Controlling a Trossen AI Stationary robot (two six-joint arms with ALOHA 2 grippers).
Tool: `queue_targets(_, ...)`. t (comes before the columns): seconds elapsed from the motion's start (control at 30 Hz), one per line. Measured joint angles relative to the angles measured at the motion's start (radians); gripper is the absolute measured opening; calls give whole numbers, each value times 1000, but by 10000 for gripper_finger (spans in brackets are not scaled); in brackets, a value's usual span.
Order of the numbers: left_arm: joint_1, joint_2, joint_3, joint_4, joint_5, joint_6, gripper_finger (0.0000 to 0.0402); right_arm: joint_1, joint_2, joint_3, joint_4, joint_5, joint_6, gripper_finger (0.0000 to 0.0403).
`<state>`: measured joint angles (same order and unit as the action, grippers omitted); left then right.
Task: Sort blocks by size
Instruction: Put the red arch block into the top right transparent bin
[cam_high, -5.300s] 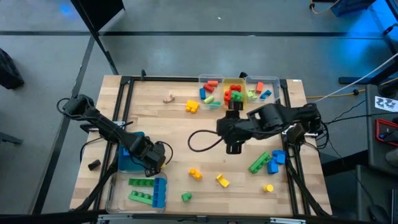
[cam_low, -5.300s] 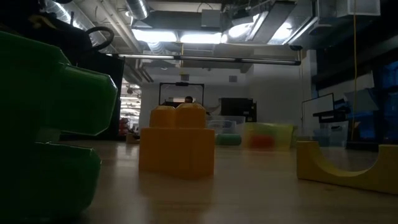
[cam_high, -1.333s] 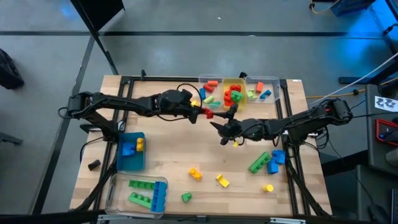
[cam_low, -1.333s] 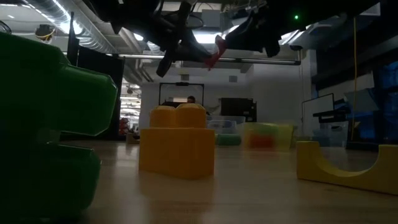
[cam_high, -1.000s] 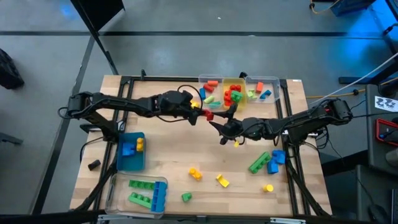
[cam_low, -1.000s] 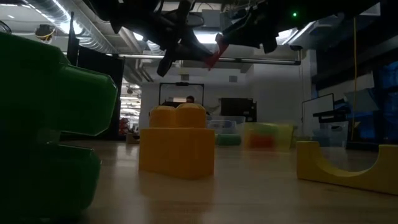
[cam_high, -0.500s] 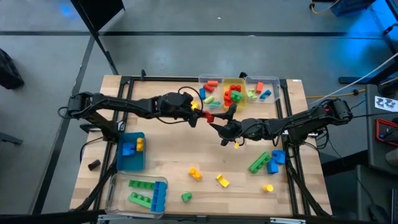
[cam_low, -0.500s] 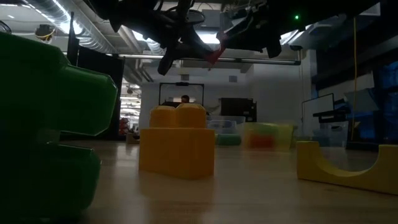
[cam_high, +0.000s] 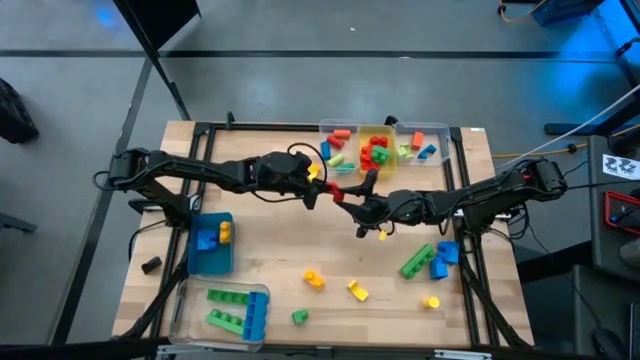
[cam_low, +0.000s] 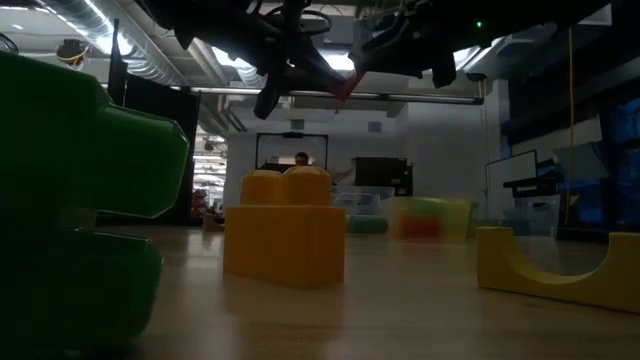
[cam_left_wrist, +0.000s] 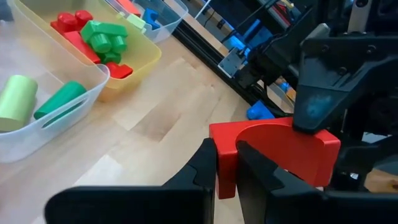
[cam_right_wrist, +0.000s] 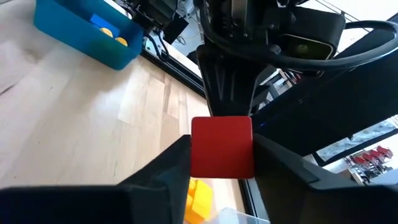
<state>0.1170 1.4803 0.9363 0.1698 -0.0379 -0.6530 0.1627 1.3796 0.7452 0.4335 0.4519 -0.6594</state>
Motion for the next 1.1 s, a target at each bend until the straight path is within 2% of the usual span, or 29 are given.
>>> queue_targets(0.1,-2,0,0,0,0,-1,28,0,0,0,0,4,0,135)
queue_targets(0.3,-6,0,0,4,-3,74,40,1,0,0,0,37,22,135)
queue_targets(0.47,-3,0,0,1,-4,197,87,1,0,1,-10,90,69,142)
queue_targets(0.67,41,0,0,-46,4,263,156,-20,0,0,-74,266,87,137)
queue_targets(0.87,113,0,0,-93,1,272,184,-138,-1,0,-204,336,139,141)
queue_targets(1.1,156,0,0,-117,1,289,186,-379,-2,0,-400,335,194,140)
